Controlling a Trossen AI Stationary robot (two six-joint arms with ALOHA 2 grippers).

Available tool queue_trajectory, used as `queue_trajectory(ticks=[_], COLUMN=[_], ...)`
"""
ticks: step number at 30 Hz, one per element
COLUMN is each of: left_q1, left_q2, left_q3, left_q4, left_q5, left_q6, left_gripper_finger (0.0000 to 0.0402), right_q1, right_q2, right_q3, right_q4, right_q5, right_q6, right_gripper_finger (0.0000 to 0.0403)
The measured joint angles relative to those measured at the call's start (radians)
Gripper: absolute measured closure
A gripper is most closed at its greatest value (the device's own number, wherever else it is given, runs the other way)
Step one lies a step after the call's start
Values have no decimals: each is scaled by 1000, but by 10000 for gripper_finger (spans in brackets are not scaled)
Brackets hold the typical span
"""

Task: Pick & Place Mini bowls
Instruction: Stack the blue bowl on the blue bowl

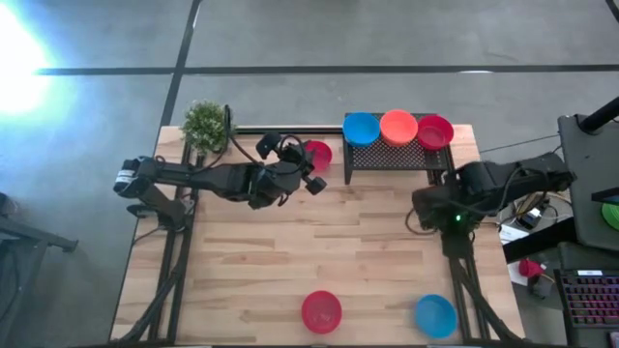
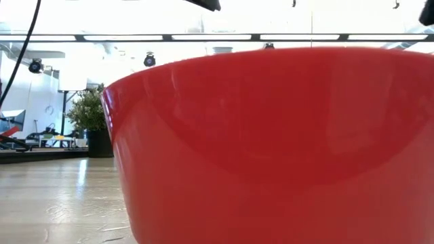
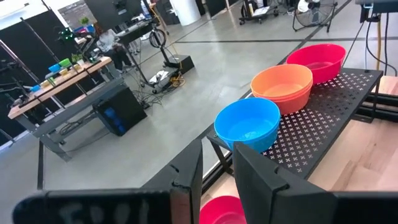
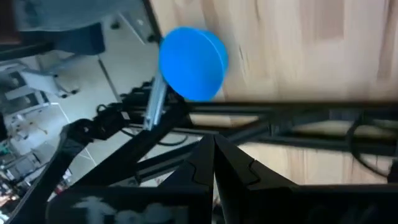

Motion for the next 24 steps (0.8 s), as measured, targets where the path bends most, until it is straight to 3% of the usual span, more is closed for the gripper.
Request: queue_trajectory(ticks=[9,18,24], left_q1=[5,5,7], left_q2=[-11,-15,-15], left_q3=[0,0,0], left_q4=[-5,-30,-30], left_q5=[0,0,0], left_q6=[-1,-11,-15], left_gripper_finger=[317,317,317], right_q1=[36,87,179], right_q2=[21,21,21], right_q3=[-111,-139,-177], right_q4=[26,122,172], right_q5=[8,8,8], right_q6=[15,86,173], right_gripper_finger=[394,393,358])
